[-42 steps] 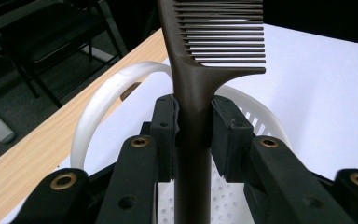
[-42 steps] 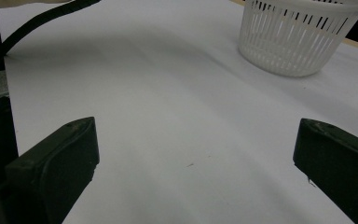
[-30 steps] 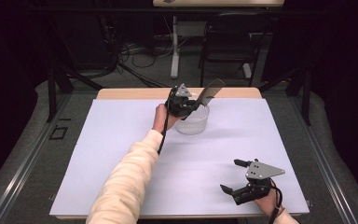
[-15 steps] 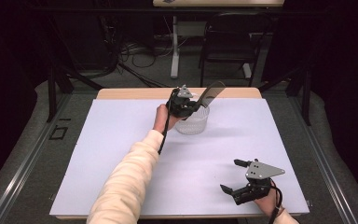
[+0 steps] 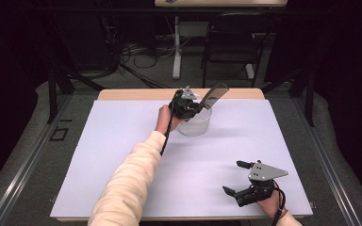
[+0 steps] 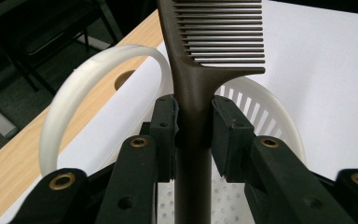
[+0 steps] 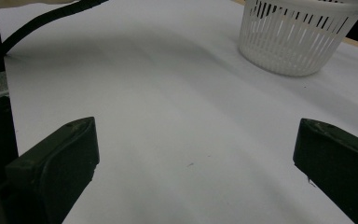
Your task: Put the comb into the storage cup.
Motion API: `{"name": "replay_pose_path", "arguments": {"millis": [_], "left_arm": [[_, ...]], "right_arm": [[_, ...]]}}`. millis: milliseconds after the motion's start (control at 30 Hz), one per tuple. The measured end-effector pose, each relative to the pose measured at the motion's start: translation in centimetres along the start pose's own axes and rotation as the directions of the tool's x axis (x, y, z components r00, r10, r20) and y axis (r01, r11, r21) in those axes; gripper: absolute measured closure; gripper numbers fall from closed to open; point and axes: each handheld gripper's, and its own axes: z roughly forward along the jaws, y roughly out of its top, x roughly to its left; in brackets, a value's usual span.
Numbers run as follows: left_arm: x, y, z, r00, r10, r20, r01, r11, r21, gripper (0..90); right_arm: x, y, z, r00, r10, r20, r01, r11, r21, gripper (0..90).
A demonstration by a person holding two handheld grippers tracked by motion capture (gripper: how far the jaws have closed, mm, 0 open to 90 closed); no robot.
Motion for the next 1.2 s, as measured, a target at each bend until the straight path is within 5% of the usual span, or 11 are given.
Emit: {"name": "replay_pose_path", "arguments": {"millis": [133,367,567,933,1200], "left_arm": [[0.0,0.0,0.1,1.0,0.003,0.006,-0.003,1.0,0.006,69.8],[-0.3,0.3,-0.3,0.9999,0.008,0.015,-0.008,1.0,0.003,48.4],[-0.2,0.7,-1.2,0.9997,-0.002,0.024,0.002,1.0,-0.002,38.6],[-0.5,1.3,-2.8,0.9941,-0.005,0.109,0.003,0.9998,0.022,24.8],[-0.4,1.2,-4.4,0.9949,-0.026,0.097,0.023,0.9994,0.027,11.1]], "right_arm": [[0.0,0.0,0.0,1.0,-0.002,0.0,0.002,1.0,0.0,0.0],[0.0,0.0,0.0,1.0,-0.001,0.001,0.001,1.0,0.0,0.0],[0.0,0.0,0.0,1.0,-0.002,0.001,0.002,1.0,0.0,0.0],[0.0,0.0,-0.1,1.0,0.0,0.001,0.0,1.0,0.001,0.0],[0.1,0.0,-0.1,1.0,-0.001,0.001,0.001,1.0,-0.006,0.0]]}}
